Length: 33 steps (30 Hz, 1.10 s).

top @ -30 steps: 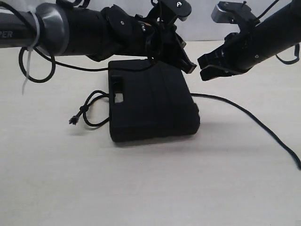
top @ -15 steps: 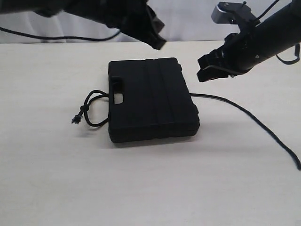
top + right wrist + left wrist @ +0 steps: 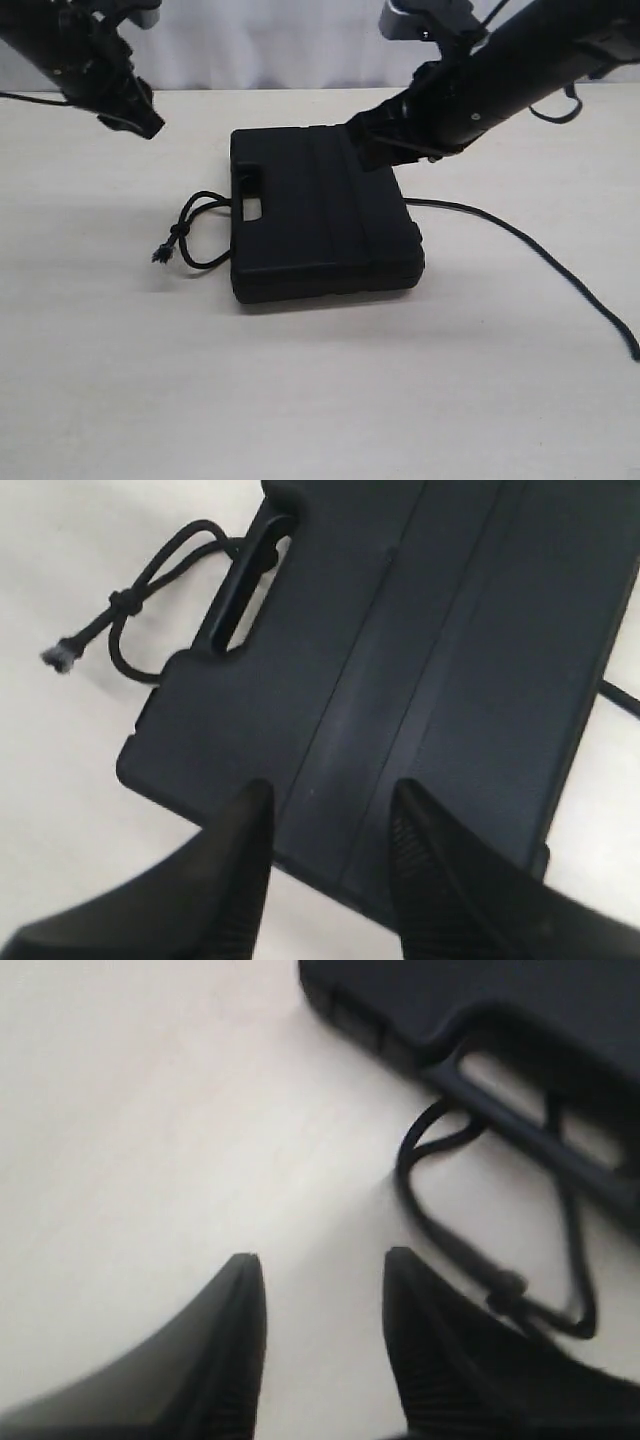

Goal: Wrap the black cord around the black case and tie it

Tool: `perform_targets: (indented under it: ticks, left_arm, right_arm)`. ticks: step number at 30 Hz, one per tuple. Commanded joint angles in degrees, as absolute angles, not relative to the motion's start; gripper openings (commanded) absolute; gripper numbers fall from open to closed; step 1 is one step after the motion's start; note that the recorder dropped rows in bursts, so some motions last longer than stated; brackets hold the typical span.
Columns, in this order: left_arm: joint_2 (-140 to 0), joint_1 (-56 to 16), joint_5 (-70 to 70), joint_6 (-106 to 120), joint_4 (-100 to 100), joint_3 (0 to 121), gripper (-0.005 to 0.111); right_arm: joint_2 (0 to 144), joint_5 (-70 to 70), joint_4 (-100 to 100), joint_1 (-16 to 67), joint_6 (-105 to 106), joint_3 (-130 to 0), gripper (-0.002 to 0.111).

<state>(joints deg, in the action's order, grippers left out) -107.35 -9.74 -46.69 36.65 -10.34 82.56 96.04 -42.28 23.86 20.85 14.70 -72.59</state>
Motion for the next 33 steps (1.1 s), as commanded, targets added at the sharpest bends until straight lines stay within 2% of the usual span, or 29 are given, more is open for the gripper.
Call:
perform_targets:
  ticks: [1,4,8,10,14,20,33]
  left_arm:
    - [-107.6,-4.9,-40.9,29.6,-5.4,77.3,0.038]
    - [-107.6,-2.0,-36.2,29.5,-6.9,74.8,0.038]
    - [-107.7,0.2,-31.3,29.5,-8.6,73.3,0.038]
    - [-107.9,0.7,-30.5,29.5,-8.6,73.3,0.038]
    - [-108.4,0.7,-29.0,29.5,-8.7,73.3,0.038]
    - [-108.5,0.7,-29.1,28.3,-8.7,73.3,0.038]
    - [-108.5,0.7,-29.2,28.3,-10.2,73.3,0.038]
  right_arm:
    - [102.8,-42.7,21.5,24.6,8.6,-82.1,0.037]
    - [107.4,-42.1,19.8,28.4,6.4,-88.7,0.038]
    - [114.0,-42.5,10.0,33.3,-0.7,-96.8,0.051]
    - [117.0,-44.8,6.9,34.6,-3.2,-100.1,0.054]
    - [123.1,-49.7,7.2,37.4,-3.2,-106.2,0.054]
    - [128.5,-47.2,6.9,40.8,-3.8,-110.7,0.054]
    - [136.3,-45.7,-8.6,40.8,-17.4,-114.0,0.048]
